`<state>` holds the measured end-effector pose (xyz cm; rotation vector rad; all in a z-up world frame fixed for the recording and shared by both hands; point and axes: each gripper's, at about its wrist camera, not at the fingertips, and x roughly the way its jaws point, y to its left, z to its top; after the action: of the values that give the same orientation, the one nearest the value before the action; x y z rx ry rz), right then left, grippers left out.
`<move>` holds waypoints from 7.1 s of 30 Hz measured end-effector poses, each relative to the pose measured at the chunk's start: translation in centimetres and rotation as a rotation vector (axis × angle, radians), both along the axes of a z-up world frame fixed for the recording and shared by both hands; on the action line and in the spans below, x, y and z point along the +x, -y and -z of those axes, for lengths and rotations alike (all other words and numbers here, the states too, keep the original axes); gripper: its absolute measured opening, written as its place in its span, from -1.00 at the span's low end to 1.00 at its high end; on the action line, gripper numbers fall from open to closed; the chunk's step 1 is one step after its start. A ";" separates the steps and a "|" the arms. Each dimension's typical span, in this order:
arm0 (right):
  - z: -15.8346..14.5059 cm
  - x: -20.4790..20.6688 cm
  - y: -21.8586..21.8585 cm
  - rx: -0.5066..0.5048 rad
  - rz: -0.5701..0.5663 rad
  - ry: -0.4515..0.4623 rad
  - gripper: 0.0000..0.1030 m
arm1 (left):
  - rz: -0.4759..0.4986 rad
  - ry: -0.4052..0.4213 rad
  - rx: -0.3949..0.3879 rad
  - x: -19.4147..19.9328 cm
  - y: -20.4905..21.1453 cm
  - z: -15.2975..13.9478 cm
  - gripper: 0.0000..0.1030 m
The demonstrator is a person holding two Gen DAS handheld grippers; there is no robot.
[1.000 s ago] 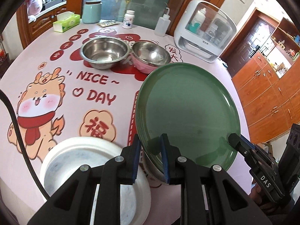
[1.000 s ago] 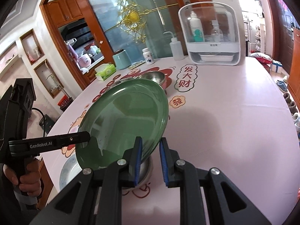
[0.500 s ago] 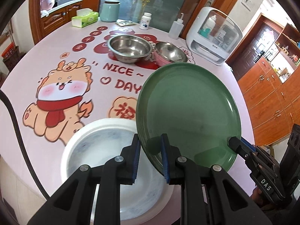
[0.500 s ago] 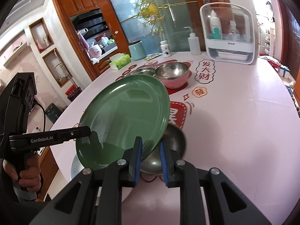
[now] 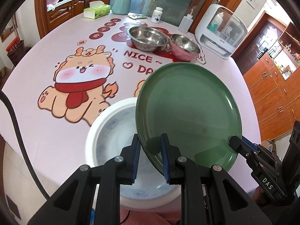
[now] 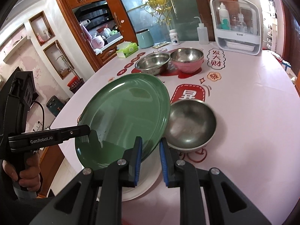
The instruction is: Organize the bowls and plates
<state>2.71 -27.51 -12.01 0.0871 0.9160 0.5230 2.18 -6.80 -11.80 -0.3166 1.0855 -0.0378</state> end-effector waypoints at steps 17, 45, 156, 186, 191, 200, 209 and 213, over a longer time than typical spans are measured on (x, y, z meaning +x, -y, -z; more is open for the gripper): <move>2.8 -3.0 -4.3 -0.025 0.058 -0.108 -0.65 | 0.064 -0.097 0.022 -2.0 -3.9 2.5 -0.64; 5.7 -3.4 -6.2 -0.067 0.205 -0.233 -0.57 | 0.219 -0.184 0.059 0.2 -4.6 6.0 -0.63; -7.4 13.6 -17.9 -0.068 0.580 -0.168 0.51 | 0.369 0.117 0.075 19.2 -18.3 -13.0 0.24; 2.7 25.0 -14.2 0.068 0.506 -0.159 0.51 | 0.346 -0.002 0.125 33.0 -11.1 -0.6 0.24; 4.3 25.4 -13.8 0.107 0.517 -0.116 0.51 | 0.351 0.019 0.112 34.0 -10.4 1.4 0.24; 7.1 25.9 -12.9 0.154 0.565 -0.084 0.41 | 0.362 0.023 0.050 35.8 -9.6 6.0 0.24; 8.8 26.8 -13.6 0.156 0.546 -0.092 0.12 | 0.375 0.006 0.006 36.8 -9.4 8.5 0.11; 8.9 27.0 -14.2 0.151 0.521 -0.074 0.05 | 0.369 -0.009 -0.011 37.2 -9.7 9.2 -0.04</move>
<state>29.74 -13.27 -20.92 0.4709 0.8826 0.1029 39.42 2.86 -21.02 -0.1229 1.1411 -0.3709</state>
